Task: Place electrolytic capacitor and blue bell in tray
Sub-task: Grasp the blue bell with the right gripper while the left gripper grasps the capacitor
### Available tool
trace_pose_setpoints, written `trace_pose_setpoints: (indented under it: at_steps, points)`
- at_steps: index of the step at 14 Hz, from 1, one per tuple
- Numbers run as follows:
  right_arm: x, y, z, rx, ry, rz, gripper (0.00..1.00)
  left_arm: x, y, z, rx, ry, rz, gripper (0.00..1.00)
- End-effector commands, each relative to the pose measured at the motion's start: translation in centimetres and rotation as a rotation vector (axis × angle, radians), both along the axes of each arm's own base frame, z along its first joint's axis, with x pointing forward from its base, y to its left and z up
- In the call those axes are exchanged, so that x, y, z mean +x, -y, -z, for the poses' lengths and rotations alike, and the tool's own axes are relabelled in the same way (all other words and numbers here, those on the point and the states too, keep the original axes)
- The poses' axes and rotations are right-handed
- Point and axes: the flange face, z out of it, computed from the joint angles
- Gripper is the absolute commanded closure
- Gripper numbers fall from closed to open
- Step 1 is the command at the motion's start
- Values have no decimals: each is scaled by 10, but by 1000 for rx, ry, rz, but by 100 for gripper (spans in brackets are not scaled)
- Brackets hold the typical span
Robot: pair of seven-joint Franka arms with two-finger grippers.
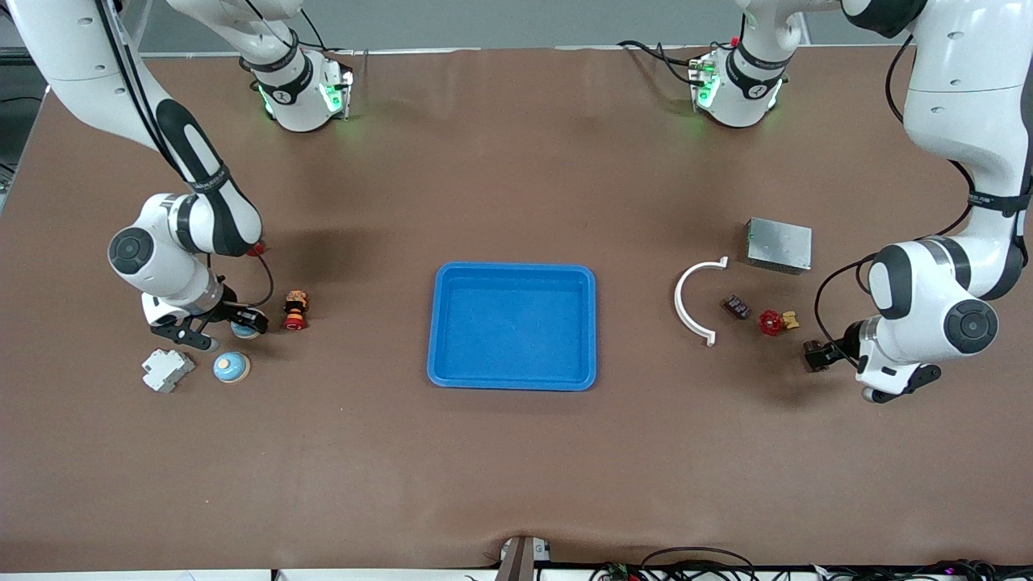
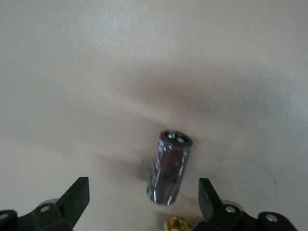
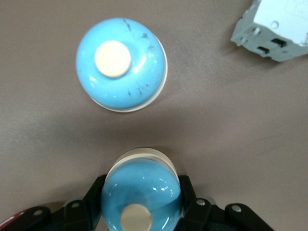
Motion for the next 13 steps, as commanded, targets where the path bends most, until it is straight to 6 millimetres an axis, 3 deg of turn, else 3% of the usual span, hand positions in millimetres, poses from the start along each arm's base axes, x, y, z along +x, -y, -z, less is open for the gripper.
trace_pose_setpoints:
  at_steps: [1, 7, 9, 11, 13]
  points:
    - [12, 8, -33, 12, -56, 12, 100, 6, 0, 6, 14, 26, 24, 0]
    - [28, -5, -120, 30, -124, 63, 100, 11, 9, 20, 9, 35, 21, 0]
    - [28, -45, -140, 46, -120, 125, 100, 11, 7, 23, 9, 41, 26, 0]
    - [26, -98, -155, 51, -101, 210, 100, 12, 8, 26, 8, 46, 27, 29]
    - [26, -155, -169, 49, -73, 283, 100, 12, 9, 27, 9, 46, 23, 48]
